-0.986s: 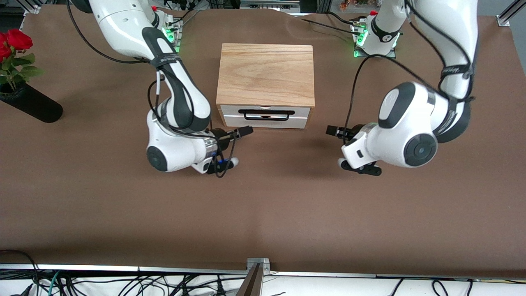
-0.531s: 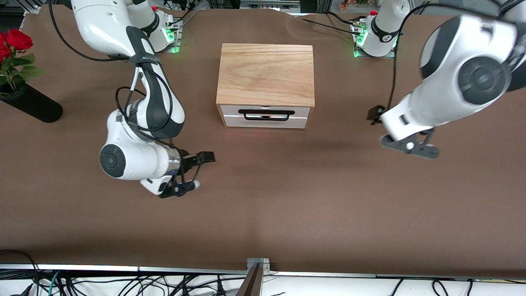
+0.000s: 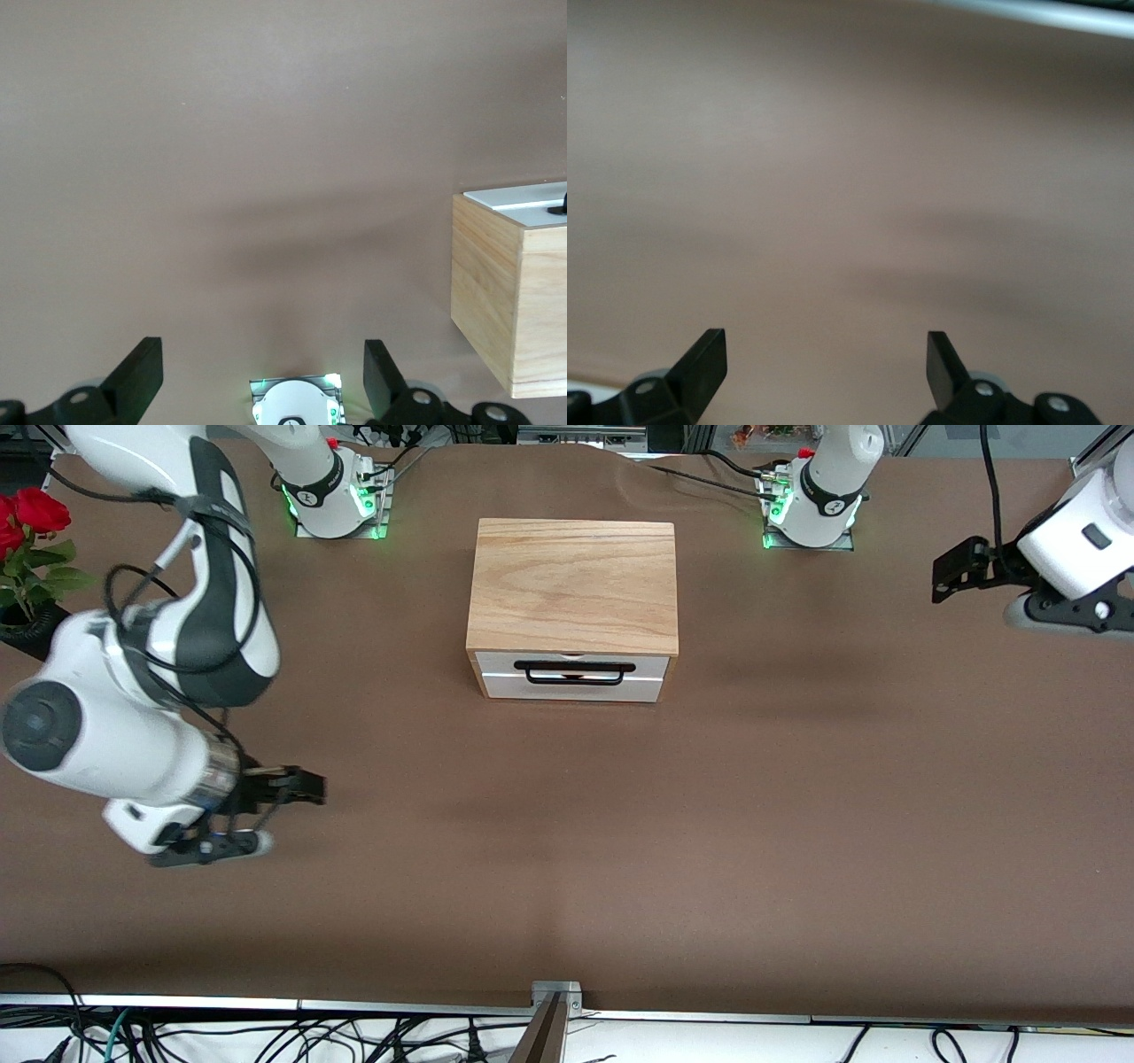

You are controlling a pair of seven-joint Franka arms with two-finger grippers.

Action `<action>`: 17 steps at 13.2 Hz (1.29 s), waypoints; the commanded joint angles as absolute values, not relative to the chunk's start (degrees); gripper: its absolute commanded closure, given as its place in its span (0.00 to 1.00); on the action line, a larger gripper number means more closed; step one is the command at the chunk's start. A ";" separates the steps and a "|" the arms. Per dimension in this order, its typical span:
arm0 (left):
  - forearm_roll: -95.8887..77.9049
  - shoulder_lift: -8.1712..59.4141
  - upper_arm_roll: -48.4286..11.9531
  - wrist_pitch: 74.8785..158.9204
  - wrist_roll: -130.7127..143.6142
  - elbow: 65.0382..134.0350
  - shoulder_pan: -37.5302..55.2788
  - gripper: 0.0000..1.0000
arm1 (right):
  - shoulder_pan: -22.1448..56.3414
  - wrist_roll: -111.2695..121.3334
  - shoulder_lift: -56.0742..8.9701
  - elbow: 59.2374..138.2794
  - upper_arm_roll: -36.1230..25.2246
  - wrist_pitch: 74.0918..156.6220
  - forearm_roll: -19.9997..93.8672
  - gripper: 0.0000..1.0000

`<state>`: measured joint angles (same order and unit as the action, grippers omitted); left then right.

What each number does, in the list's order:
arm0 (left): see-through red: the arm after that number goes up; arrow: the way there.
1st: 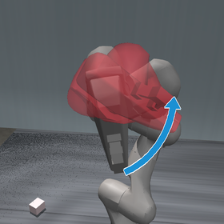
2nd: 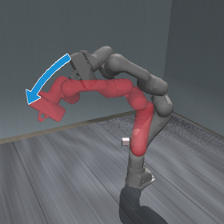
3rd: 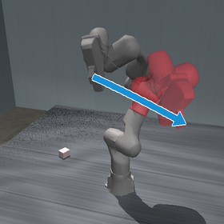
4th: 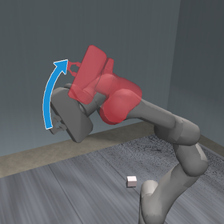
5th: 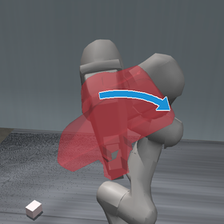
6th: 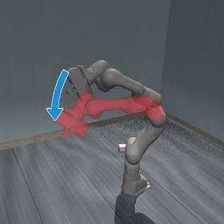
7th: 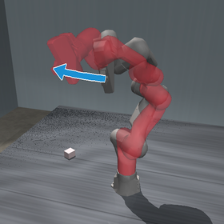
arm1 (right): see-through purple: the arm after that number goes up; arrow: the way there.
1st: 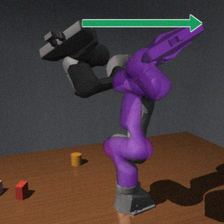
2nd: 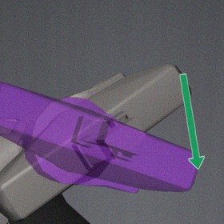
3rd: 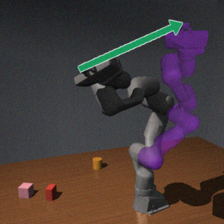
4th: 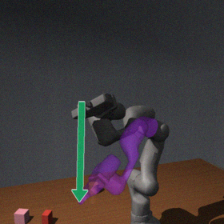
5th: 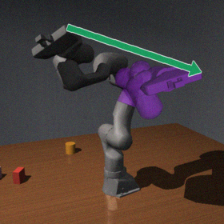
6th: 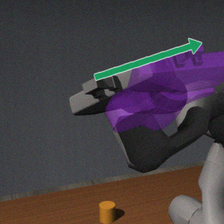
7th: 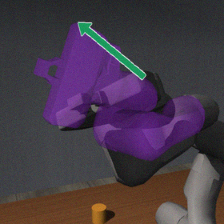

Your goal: Close drawer with both arms simultaneously

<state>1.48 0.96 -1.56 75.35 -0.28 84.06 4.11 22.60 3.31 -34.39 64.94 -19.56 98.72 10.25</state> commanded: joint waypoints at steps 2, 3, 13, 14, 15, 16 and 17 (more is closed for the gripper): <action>1.23 -3.87 -2.11 83.23 -0.97 93.96 0.53 0.00 | 14.45 3.17 -23.50 70.46 -9.79 98.00 1.68 0.00; 1.23 -3.69 -1.94 84.54 -0.97 93.78 0.44 0.00 | 12.50 3.08 -21.12 72.75 -8.80 98.26 0.36 0.00; 2.02 -2.20 -2.28 85.60 -0.97 91.41 0.00 0.00 | 6.50 3.07 -10.02 80.51 -6.24 95.72 -0.97 0.00; 2.11 -1.50 -2.37 87.00 -1.05 90.62 -0.26 0.00 | 6.50 2.99 -10.37 80.16 -6.33 94.67 -0.97 0.00; 2.20 -1.15 -2.37 87.71 -0.01 90.44 0.00 0.00 | 6.50 3.08 -10.81 79.98 -6.42 94.31 -0.97 0.00; 1.76 -0.88 -2.37 88.32 1.39 90.00 0.09 0.00 | 6.42 3.08 -11.16 79.98 -6.59 94.39 -1.05 0.00; 1.41 -0.88 -1.94 88.68 2.02 89.22 -0.61 0.00 | 6.50 3.08 -11.25 79.98 -6.59 94.39 -1.14 0.00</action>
